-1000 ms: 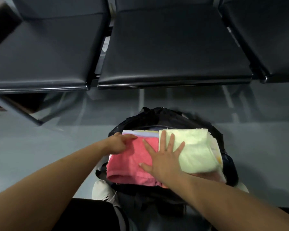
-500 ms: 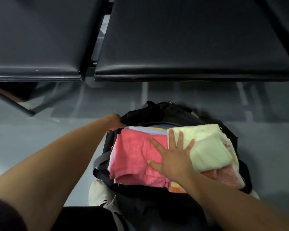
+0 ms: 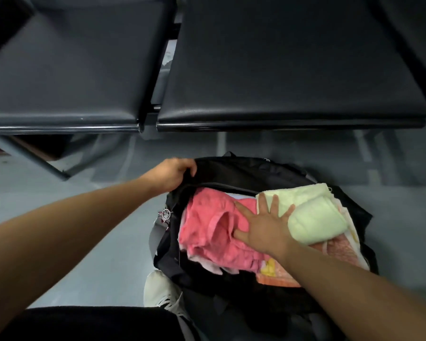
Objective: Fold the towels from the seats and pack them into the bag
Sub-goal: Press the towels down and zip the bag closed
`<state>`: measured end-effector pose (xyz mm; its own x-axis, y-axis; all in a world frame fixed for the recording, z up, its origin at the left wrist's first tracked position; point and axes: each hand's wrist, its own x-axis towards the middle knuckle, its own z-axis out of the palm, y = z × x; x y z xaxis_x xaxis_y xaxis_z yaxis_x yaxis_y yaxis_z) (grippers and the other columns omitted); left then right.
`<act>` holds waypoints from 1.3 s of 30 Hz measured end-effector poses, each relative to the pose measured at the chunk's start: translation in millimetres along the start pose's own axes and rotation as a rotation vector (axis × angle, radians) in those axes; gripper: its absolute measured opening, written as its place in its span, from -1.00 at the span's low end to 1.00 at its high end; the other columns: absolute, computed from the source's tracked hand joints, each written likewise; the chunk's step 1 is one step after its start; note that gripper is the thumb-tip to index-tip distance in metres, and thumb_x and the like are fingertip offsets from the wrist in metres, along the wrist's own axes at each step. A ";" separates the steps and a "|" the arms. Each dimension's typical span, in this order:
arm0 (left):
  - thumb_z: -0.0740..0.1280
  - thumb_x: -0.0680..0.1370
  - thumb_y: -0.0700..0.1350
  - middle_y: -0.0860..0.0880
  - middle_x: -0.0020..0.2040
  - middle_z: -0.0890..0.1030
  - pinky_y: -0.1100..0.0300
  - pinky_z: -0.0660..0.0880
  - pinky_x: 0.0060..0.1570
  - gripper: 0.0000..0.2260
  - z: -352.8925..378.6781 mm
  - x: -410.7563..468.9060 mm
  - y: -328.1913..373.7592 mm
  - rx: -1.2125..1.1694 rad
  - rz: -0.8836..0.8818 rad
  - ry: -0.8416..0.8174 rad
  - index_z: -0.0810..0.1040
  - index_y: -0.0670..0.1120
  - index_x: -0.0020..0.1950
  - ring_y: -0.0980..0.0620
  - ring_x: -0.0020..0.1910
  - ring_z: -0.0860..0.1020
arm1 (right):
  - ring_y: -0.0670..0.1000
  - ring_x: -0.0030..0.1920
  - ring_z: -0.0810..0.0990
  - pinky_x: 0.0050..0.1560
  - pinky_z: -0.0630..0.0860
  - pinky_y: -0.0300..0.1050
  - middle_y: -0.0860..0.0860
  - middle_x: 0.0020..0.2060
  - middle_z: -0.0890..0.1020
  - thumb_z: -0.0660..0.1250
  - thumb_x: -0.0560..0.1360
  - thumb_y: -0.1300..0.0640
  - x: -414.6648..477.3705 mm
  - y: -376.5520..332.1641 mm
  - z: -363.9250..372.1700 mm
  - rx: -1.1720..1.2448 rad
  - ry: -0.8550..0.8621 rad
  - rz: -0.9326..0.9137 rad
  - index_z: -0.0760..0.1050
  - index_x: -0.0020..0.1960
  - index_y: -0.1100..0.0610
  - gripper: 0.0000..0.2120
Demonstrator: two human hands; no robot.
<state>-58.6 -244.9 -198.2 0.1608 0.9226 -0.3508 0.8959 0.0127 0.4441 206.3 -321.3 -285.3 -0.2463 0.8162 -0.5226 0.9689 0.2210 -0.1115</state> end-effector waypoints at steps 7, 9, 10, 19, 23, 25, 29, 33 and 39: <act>0.46 0.48 0.04 -0.11 0.03 0.38 -0.04 0.54 0.05 -0.56 13.6 -1.5 4.6 0.354 0.025 -0.091 0.39 -0.02 0.26 -0.21 0.02 0.52 | 0.44 0.55 -0.30 0.34 -0.24 0.65 0.23 0.60 -0.27 -0.19 0.39 -0.57 -17.1 -2.8 8.6 -0.004 0.123 0.009 -0.33 0.56 -0.34 -0.18; 0.36 0.53 -0.02 -0.16 0.05 0.42 -0.02 0.50 -0.01 -0.68 15.1 0.6 5.2 0.488 0.064 -0.028 0.45 -0.04 0.26 -0.27 0.08 0.51 | 0.44 0.57 -0.23 0.35 -0.12 0.68 0.30 0.59 -0.27 -0.24 0.40 -0.48 -22.7 -3.2 10.6 -0.032 0.228 -0.053 -0.38 0.54 -0.35 -0.24; 0.34 0.55 -0.03 -0.18 0.09 0.42 -0.02 0.45 -0.03 -0.73 15.1 1.7 6.4 0.587 0.107 0.029 0.52 -0.05 0.23 -0.27 0.11 0.47 | 0.43 0.58 -0.12 0.33 -0.02 0.69 0.33 0.60 -0.19 -0.19 0.45 -0.41 -25.2 -3.6 12.8 -0.045 0.299 -0.119 -0.29 0.56 -0.35 -0.29; 0.13 0.69 -0.09 -0.30 -0.02 0.56 -0.02 0.39 -0.18 -0.84 16.0 -18.5 35.9 0.383 0.082 0.166 0.32 -0.15 -0.03 -0.34 -0.06 0.55 | 0.36 0.59 0.05 0.30 -0.03 0.70 0.27 0.60 0.08 -0.18 0.43 -0.61 -29.8 1.9 27.7 -0.241 0.273 -0.496 0.06 0.60 -0.27 -0.18; 0.21 0.67 -0.12 -0.08 -0.19 0.50 0.12 0.33 -0.22 -0.83 -27.5 -37.2 34.0 -0.233 -0.236 0.217 0.48 -0.14 -0.07 -0.09 -0.14 0.47 | 0.35 0.58 0.12 0.26 0.03 0.73 0.24 0.59 0.18 0.10 0.37 -0.53 -20.0 -6.5 20.3 -0.175 0.201 -0.296 0.08 0.56 -0.28 -0.18; 0.25 0.65 -0.07 -0.04 -0.24 0.48 0.12 0.31 -0.16 -0.82 -49.4 -52.5 35.5 -0.381 -0.225 0.231 0.47 -0.10 -0.12 -0.03 -0.18 0.42 | 0.28 0.61 -0.04 0.31 -0.12 0.69 0.18 0.63 0.01 0.18 0.46 -0.43 -17.6 -9.1 14.8 -0.147 0.223 -0.232 0.07 0.57 -0.27 -0.26; 0.30 0.62 0.10 0.05 -0.21 0.53 0.12 0.36 -0.19 -0.79 -43.9 -84.5 61.8 0.022 0.040 0.042 0.40 0.00 0.10 -0.02 -0.19 0.52 | 0.25 0.58 0.06 0.30 -0.23 0.70 0.16 0.61 0.09 0.20 0.48 -0.42 -25.7 -15.2 9.8 -0.137 0.241 -0.197 0.10 0.59 -0.26 -0.26; 0.26 0.62 0.20 -0.03 0.12 0.66 0.08 0.49 0.03 -0.62 -23.2 -74.7 84.7 0.542 0.161 -0.036 0.43 0.24 0.44 -0.14 0.13 0.60 | 0.27 0.49 0.28 0.27 -0.12 0.75 0.18 0.51 0.34 0.20 0.40 -0.49 -33.5 -14.3 8.4 -0.123 0.217 -0.219 0.28 0.54 -0.22 -0.23; 0.20 0.49 -0.39 -0.20 0.13 0.42 -0.07 0.49 0.01 -0.80 2.2 -37.7 98.8 0.436 0.322 0.090 0.48 -0.23 0.06 -0.24 0.05 0.48 | 0.28 0.58 0.15 0.37 0.08 0.63 0.27 0.56 0.19 -0.03 0.50 -0.52 -50.8 -4.5 9.7 0.013 0.313 -0.228 0.19 0.58 -0.05 -0.19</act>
<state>24.8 -279.3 -142.9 0.4361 0.8831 -0.1729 0.8990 -0.4190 0.1274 214.6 -369.0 -266.5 -0.4493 0.8708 -0.1997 0.8880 0.4107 -0.2069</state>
